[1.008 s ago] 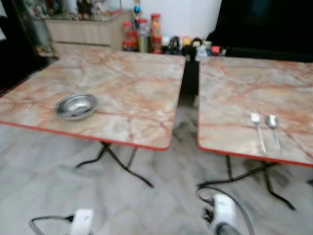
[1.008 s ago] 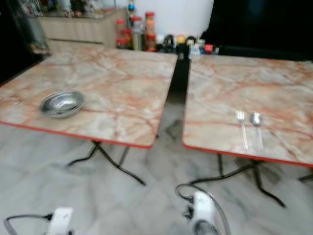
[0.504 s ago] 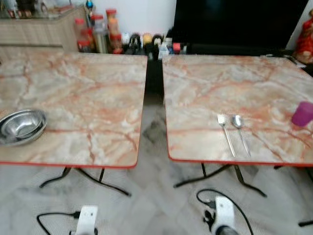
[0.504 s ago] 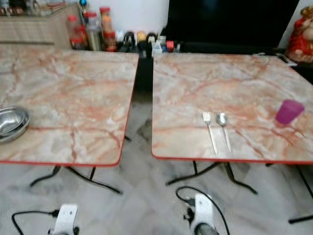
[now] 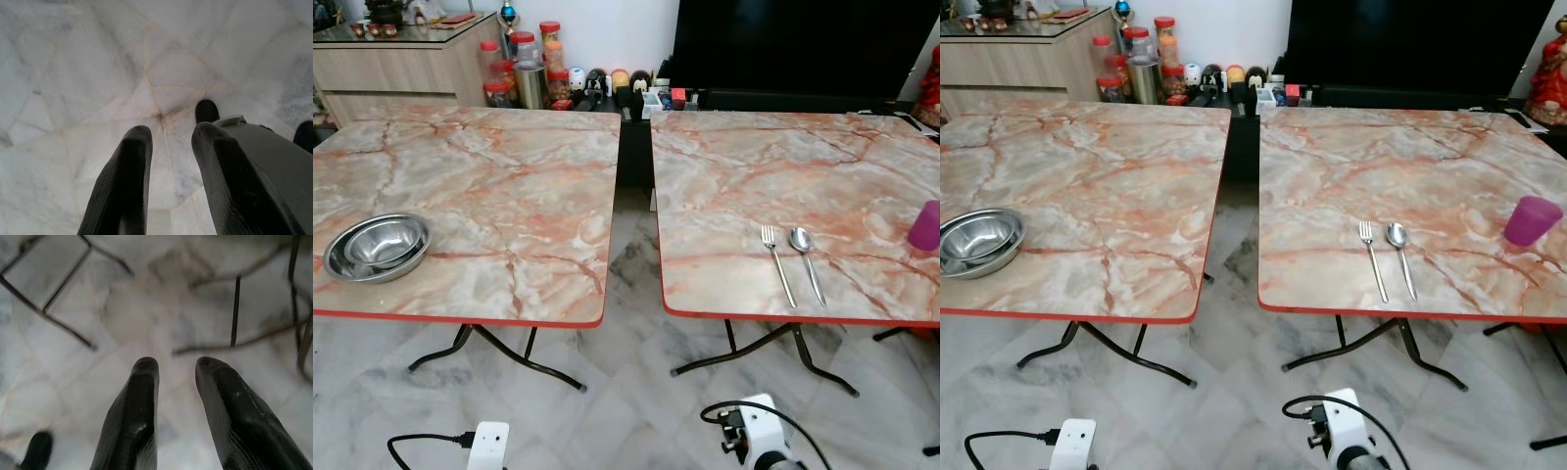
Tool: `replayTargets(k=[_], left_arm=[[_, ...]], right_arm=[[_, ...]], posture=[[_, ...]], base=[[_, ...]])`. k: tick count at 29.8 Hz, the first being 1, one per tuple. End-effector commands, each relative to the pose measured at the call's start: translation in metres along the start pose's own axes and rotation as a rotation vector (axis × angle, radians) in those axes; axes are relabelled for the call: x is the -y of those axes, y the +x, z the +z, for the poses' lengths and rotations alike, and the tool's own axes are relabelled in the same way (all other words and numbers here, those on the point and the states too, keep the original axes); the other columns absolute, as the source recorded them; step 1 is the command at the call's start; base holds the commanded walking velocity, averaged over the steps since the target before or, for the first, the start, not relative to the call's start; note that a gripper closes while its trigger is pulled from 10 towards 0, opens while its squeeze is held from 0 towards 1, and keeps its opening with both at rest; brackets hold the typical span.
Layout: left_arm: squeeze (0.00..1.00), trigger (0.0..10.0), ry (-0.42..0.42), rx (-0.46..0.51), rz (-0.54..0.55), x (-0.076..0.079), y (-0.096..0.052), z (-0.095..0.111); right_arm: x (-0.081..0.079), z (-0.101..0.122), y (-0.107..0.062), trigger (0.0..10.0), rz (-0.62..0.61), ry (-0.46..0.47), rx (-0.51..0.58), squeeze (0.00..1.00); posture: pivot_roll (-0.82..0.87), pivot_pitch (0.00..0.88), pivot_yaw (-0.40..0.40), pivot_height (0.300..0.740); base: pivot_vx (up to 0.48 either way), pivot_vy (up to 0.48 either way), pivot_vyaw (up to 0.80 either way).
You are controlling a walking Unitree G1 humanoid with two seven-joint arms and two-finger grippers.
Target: Setting the table
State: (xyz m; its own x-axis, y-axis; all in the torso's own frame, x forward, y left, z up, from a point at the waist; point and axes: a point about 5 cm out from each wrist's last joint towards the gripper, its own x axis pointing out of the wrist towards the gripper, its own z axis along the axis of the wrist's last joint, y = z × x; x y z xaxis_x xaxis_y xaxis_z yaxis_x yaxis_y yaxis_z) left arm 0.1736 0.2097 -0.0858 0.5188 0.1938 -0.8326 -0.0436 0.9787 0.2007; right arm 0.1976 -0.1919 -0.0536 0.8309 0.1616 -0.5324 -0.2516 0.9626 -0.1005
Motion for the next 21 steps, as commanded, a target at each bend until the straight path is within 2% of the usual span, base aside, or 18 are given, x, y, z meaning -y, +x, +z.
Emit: replayTargets(k=[1,2,3,4,5,8,9,11,13,14,16,21], left_arm=[[0.0,10.0,0.022,-0.018,0.004,0.001,0.0,-0.003],[0.0,10.0,0.021,-0.018,0.005,0.001,0.0,-0.003],[0.0,10.0,0.019,-0.017,0.005,0.001,0.0,-0.003],[0.0,10.0,0.019,-0.017,0.005,0.001,0.0,-0.003],[0.0,10.0,0.019,-0.017,0.005,0.001,0.0,-0.003],[0.0,10.0,0.02,-0.014,0.006,0.0,0.0,-0.002],[0.0,10.0,0.02,-0.014,0.006,0.0,0.0,-0.002],[0.0,10.0,0.021,-0.012,0.008,0.0,0.0,-0.001],[0.0,10.0,0.021,-0.012,0.008,0.0,0.0,-0.001],[0.0,10.0,0.021,-0.005,0.013,-0.002,0.0,0.001],[0.0,10.0,0.017,0.009,0.016,-0.002,0.0,0.003],[0.0,10.0,0.034,0.017,0.022,-0.002,0.001,0.005]], right_arm=[[0.001,0.01,0.0,10.0,0.017,-0.035,0.064,0.0],[0.001,0.012,-0.001,10.0,0.02,-0.042,0.079,0.0],[0.001,0.025,-0.002,10.0,0.018,-0.075,0.159,0.0],[0.001,0.025,-0.002,10.0,0.018,-0.075,0.159,0.0],[0.0,0.038,-0.003,10.0,0.015,-0.106,0.228,0.0],[-0.002,0.057,-0.003,10.0,0.016,-0.111,0.313,0.0],[-0.002,0.057,-0.003,10.0,0.016,-0.111,0.313,0.0],[-0.005,0.072,-0.002,10.0,0.018,-0.104,0.363,0.0],[-0.005,0.072,-0.003,10.0,0.018,-0.104,0.363,0.0],[-0.007,0.097,0.003,10.0,-0.003,-0.102,0.431,0.0],[-0.006,0.129,0.011,10.0,-0.04,-0.062,0.508,0.0],[0.004,0.148,0.026,10.0,-0.114,0.003,0.49,0.0]], posture=[[-0.09,0.017,-0.041,0.736],[-0.09,0.017,-0.041,0.736],[-0.1,0.019,-0.038,0.736],[-0.1,0.019,-0.038,0.736],[-0.1,0.019,-0.038,0.736],[-0.1,0.017,-0.035,0.736],[-0.1,0.017,-0.035,0.736],[-0.1,0.017,-0.035,0.736],[-0.1,0.017,-0.035,0.736],[-0.09,0.015,-0.032,0.736],[-0.09,0.013,-0.03,0.736],[-0.1,0.01,-0.025,0.736]], base=[[0.0,0.0,0.0],[0.0,0.0,0.0],[0.0,0.0,0.0],[0.0,0.0,0.0],[0.0,0.0,0.0],[0.0,0.0,0.0],[0.0,0.0,0.0],[0.0,0.0,0.0],[0.0,0.0,0.0],[0.0,0.0,0.0],[0.0,0.0,0.0],[0.0,0.0,0.0]])
